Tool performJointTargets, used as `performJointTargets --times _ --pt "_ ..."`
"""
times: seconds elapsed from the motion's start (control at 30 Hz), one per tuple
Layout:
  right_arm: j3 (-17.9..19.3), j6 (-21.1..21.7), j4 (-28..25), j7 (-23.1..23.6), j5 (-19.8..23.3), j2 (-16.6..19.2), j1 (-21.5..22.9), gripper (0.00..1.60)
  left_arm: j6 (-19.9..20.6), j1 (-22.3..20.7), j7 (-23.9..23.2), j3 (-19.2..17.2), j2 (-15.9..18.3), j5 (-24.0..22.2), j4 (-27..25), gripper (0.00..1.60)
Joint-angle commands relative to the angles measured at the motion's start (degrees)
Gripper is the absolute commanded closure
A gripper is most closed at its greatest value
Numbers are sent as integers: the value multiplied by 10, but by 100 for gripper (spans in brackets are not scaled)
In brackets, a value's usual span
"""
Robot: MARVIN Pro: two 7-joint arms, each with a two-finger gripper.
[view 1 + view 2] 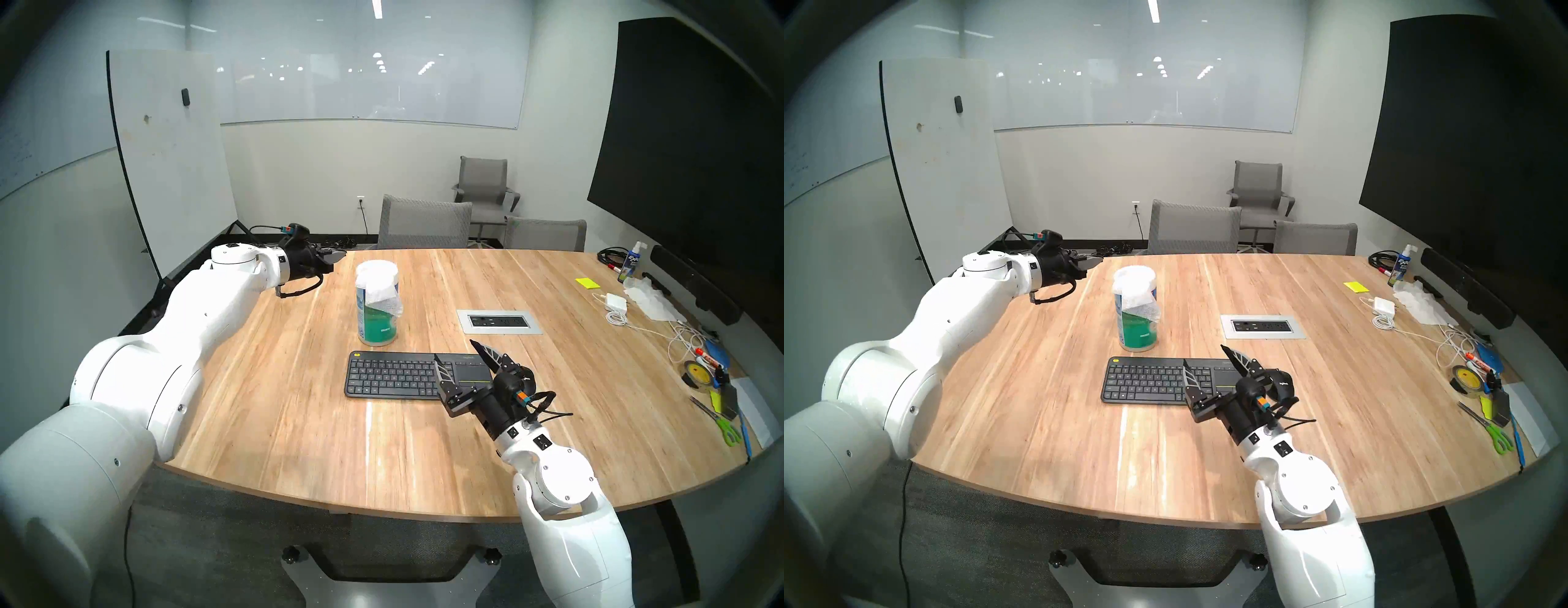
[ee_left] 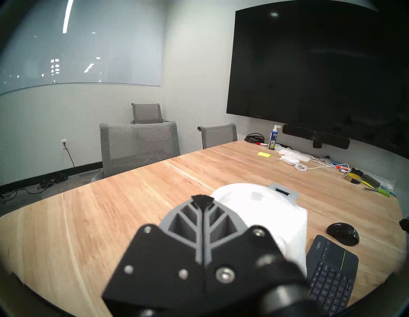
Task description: Wipe the keyboards and mice with a disinfecting wipe, then set the wipe down
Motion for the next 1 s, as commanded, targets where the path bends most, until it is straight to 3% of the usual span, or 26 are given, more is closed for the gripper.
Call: performJointTargets --times 0.0,0.6,0.97 --pt "-2 2 -7 0 0 -2 9 0 -24 -51 -7 -1 -27 -1 27 160" --pt "-9 5 -1 -9 -2 -4 13 0 -61 -90 -39 6 -68 8 106 160" --pt "-8 7 2 -14 2 -6 16 0 -54 -113 -45 22 -82 24 152 160"
